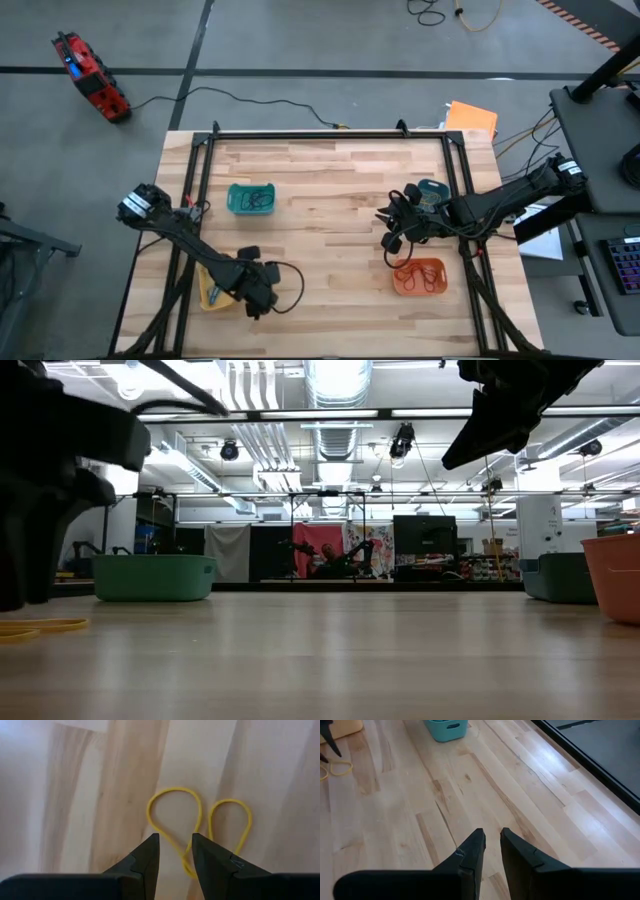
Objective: Sort rubber bands into baskets
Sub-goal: Put the yellow rubber band into the blue bin
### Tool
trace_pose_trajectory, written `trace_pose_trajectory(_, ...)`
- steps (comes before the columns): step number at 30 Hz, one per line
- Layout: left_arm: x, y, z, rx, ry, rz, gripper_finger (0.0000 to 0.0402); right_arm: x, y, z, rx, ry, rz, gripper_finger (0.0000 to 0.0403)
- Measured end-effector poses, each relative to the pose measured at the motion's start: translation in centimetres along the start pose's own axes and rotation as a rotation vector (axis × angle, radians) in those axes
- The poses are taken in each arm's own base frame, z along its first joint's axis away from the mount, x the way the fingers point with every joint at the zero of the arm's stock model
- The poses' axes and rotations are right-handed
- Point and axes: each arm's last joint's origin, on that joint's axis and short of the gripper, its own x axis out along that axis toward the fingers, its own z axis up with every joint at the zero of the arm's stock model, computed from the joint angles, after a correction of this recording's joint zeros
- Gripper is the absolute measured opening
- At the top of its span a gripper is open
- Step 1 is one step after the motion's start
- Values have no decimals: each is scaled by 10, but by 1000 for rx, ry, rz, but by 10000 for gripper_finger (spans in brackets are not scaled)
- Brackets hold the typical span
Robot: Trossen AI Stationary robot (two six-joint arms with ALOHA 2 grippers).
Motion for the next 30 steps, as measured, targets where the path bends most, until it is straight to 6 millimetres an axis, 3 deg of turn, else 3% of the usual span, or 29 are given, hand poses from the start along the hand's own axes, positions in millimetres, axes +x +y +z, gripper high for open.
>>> trace_pose_trajectory(22, 16, 10, -4, -48, 31, -26, 98, 0, 0, 0, -11, 1, -1, 57)
trace_pose_trajectory(26, 19, 11, -6, -54, 20, -38, 78, 0, 0, 0, -12, 2, -1, 57)
trace_pose_trajectory(30, 20, 10, -5, -35, 16, -47, 32, 0, 0, 0, -12, 2, -2, 57)
